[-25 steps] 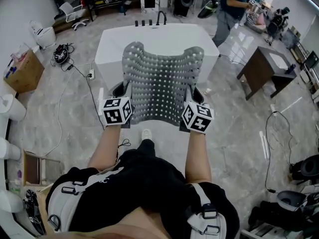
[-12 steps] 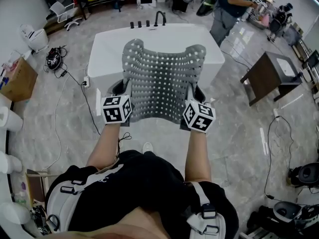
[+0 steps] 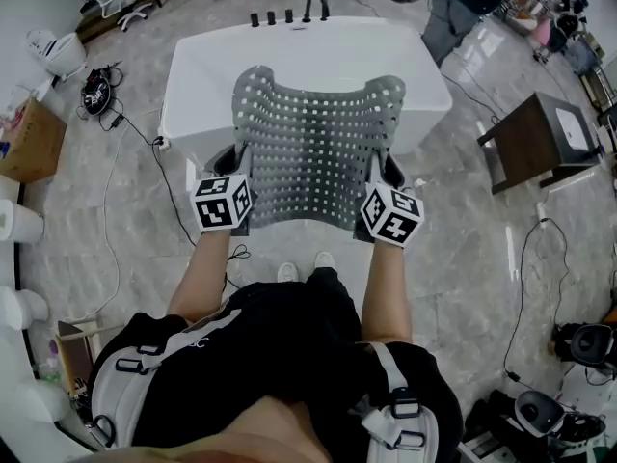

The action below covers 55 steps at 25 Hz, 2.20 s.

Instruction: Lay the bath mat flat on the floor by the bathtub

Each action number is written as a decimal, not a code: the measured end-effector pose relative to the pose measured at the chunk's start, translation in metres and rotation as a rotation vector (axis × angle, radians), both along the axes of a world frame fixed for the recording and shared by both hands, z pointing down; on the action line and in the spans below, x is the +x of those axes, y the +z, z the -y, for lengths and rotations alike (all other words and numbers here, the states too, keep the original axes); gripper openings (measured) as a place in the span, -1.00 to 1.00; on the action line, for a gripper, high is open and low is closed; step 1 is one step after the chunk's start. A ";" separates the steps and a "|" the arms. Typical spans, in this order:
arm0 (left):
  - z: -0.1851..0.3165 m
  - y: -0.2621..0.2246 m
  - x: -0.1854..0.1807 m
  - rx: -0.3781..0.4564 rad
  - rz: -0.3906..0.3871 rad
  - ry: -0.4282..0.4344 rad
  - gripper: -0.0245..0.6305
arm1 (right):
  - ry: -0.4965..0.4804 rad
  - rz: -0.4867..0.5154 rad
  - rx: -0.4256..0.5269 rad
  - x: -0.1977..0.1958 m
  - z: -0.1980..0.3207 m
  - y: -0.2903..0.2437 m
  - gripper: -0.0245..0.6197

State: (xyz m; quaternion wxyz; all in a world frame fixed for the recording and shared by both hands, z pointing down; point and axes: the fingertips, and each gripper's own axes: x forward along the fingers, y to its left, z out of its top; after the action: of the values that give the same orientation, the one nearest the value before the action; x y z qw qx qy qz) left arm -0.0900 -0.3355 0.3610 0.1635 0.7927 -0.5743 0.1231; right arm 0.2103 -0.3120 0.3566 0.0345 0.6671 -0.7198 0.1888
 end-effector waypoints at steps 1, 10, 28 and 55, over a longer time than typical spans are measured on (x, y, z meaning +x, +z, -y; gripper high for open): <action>0.004 0.005 0.000 -0.013 0.002 -0.010 -0.72 | -0.006 0.002 -0.017 0.002 0.007 0.007 -0.68; 0.031 0.082 -0.007 -0.177 0.027 -0.100 -0.71 | -0.060 0.019 -0.182 0.017 0.063 0.087 -0.68; 0.044 0.540 -0.043 -0.593 0.074 -0.194 -0.69 | -0.101 0.028 -0.590 0.032 0.111 0.536 -0.66; 0.106 0.912 -0.133 -0.791 0.165 -0.292 -0.25 | 0.069 -0.147 -0.884 0.111 0.188 0.910 -0.22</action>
State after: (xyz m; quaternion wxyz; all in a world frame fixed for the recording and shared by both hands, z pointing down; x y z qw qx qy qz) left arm -0.2231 -0.4411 1.2733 0.4242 0.5670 -0.6000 0.3723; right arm 0.3209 -0.5000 1.2669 0.3610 0.6238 -0.5428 0.4313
